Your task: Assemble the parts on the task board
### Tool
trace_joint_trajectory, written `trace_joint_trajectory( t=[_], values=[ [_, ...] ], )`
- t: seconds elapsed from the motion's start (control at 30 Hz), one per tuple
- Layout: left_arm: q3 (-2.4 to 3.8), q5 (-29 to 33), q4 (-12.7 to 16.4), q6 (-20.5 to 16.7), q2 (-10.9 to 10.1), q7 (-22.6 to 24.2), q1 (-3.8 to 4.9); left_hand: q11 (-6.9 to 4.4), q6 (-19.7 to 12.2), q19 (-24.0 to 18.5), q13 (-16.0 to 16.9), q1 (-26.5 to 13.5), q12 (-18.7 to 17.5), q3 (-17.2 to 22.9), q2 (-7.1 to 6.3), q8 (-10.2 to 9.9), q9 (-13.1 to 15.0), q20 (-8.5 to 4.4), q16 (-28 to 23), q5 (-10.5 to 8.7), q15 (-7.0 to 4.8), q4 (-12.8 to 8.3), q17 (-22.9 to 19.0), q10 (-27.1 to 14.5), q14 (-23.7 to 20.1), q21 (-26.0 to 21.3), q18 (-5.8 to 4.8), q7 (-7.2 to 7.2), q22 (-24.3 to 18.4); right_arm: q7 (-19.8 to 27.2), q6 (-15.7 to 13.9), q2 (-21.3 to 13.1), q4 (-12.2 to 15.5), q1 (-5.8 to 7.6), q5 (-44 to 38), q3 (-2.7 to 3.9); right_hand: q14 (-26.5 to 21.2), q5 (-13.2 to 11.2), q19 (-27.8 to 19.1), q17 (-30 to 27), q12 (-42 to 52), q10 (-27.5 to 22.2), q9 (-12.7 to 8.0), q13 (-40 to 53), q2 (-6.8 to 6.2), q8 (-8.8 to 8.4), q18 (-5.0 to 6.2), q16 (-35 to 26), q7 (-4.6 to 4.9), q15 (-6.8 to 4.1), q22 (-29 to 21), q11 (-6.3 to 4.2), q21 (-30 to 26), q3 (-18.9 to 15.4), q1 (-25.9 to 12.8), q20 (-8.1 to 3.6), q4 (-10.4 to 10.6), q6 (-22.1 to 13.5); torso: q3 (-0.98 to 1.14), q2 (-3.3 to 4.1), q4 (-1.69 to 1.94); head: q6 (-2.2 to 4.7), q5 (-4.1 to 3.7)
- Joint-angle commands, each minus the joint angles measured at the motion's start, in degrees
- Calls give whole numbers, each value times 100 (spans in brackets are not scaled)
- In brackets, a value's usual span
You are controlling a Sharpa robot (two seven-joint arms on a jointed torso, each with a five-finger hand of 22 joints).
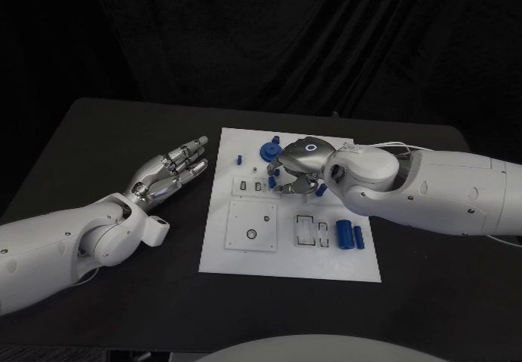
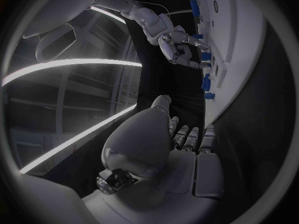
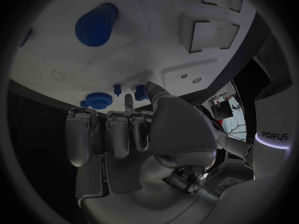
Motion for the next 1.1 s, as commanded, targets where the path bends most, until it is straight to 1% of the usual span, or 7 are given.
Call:
trace_joint_trajectory(
  t=[0.03, 0.33, 0.63, 0.87, 0.93, 1.0, 1.1],
  values=[
    [4, -10, 5, 73, 10, 447, -11, 30, -21, 0, 2, -34, 16, 31, 33, 18, 4, 29, -21, 25, 32, 5, -9, -4, -2, 32, 44, 26, 3, -86, 5, 0, -1, -16, -53, 3, 615, 0, 283, 1510, 15, 597, -46, 1506, -9, -66, 43, 17, -5, 49, 1332, 40, -22, -18, -113, 35, 68, -70, 3, 0, -2, -3, 2],
    [4, -10, 34, 11, -32, 462, -12, 27, -13, 1, 3, -41, 16, 37, 32, 19, 5, 30, -21, 25, 32, 4, -9, -3, -2, 33, 44, 35, 4, 4, -502, -76, 15, -15, -53, 4, 615, 6, 282, 1510, 15, 597, -303, 1506, -52, -169, 45, 17, 3, 60, 1330, 50, -29, -55, -148, 49, 155, -389, -2, 1, 4, 13, 45],
    [6, -10, 195, -458, -135, 544, 2, 102, 189, 198, 33, -57, 43, 211, -79, 44, 24, 127, 157, 84, 156, 155, 88, 155, 302, 194, 56, 103, 84, 325, -1603, -605, 282, 171, 191, 12, 615, 8, 305, 1510, 15, 597, -424, 1506, -75, -157, 35, 17, 25, 67, 1343, 63, 8, -74, -175, 53, 250, -495, 1, 1, 4, 298, 148],
    [7, -431, 259, -849, -132, 192, 210, 324, 596, 1802, 307, -330, 197, 420, -253, 89, 63, 314, 1696, -218, 524, 438, 398, 1150, 1940, 1309, -122, 564, 561, 688, -2367, -1149, 439, 307, 797, 5, 615, 12, 345, 1510, 15, 597, -482, 1506, -8, -114, 17, 17, 70, 91, 1367, 96, 74, -27, -122, 70, 331, -423, 25, -19, -22, 625, 280],
    [7, -646, 174, -878, -57, -76, 352, 626, 721, 2687, 557, -493, 370, 462, -261, 97, 73, 292, 2405, -218, 640, 439, 518, 2017, 2746, 1863, -257, 629, 780, 746, -2450, -1234, 412, 320, 872, 0, 615, 11, 365, 1510, 15, 597, -510, 1506, 40, -72, 8, 17, 83, 106, 1379, 111, 109, 3, -90, 85, 397, -303, 39, -40, -24, 684, 312],
    [7, -952, -11, -794, 80, -416, 493, 862, 910, 3091, 931, -803, 773, 391, -262, 127, 93, 273, 2806, -223, 547, 436, 605, 3293, 3215, 2116, -225, 708, 875, 799, -2492, -1329, 325, 327, 939, -4, 615, 10, 363, 1510, 15, 597, -521, 1506, 60, -61, 10, 17, 81, 109, 1378, 110, 105, 12, -85, 88, 425, -267, 56, -77, -19, 690, 338],
    [7, -1415, -327, -662, 284, -723, 614, 840, 1298, 3568, 1241, -1393, 1059, 169, -262, 199, 135, 234, 3263, -225, 416, 448, 736, 4072, 3709, 2438, -103, 862, 1004, 803, -2451, -1392, 213, 317, 987, -6, 615, 10, 359, 1510, 15, 597, -536, 1506, 90, -53, 11, 17, 82, 110, 1375, 112, 99, 24, -87, 92, 466, -230, 108, -164, -26, 618, 376]
  ],
)
